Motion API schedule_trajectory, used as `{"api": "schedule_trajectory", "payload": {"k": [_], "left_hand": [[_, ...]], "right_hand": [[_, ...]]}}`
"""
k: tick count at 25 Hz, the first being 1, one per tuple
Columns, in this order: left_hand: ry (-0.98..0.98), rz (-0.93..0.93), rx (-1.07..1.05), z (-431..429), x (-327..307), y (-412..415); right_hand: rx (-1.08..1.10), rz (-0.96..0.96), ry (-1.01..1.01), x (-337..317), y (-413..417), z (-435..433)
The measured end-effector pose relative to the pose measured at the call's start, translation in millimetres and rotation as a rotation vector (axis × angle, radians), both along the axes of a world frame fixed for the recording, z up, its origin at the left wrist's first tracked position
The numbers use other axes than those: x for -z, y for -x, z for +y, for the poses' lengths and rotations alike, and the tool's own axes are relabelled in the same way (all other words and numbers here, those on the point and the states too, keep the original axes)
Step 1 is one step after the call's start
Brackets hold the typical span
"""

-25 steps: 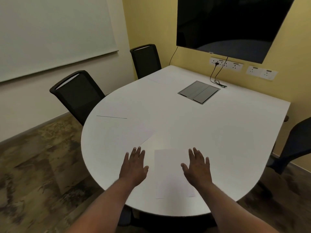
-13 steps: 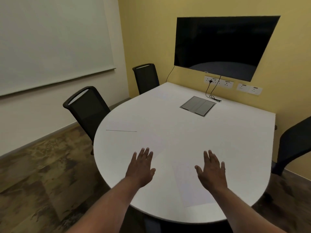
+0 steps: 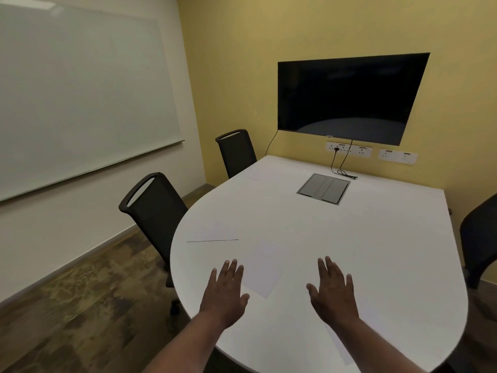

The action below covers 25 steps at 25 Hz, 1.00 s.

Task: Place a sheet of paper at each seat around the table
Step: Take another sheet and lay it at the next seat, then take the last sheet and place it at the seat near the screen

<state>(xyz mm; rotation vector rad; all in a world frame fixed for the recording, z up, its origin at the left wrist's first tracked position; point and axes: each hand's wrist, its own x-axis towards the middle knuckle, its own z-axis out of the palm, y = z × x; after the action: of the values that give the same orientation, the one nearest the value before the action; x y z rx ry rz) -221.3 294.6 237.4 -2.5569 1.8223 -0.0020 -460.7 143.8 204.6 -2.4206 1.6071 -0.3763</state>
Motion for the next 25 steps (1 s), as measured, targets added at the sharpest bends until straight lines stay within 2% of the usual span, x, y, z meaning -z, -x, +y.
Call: {"api": "schedule_trajectory", "payload": {"k": [5,15,25], "left_hand": [[-0.049,-0.006,0.073,-36,24,-47],[-0.161,0.029,0.158,-155,81,-163],[-0.263,0.155,0.118,-267,158,-204]], "right_hand": [[0.027,0.019,-0.047,32,-55,-19],[0.114,0.03,-0.171,93,-163,-117],[0.228,0.035,-0.326,158,-210,-161]]}}
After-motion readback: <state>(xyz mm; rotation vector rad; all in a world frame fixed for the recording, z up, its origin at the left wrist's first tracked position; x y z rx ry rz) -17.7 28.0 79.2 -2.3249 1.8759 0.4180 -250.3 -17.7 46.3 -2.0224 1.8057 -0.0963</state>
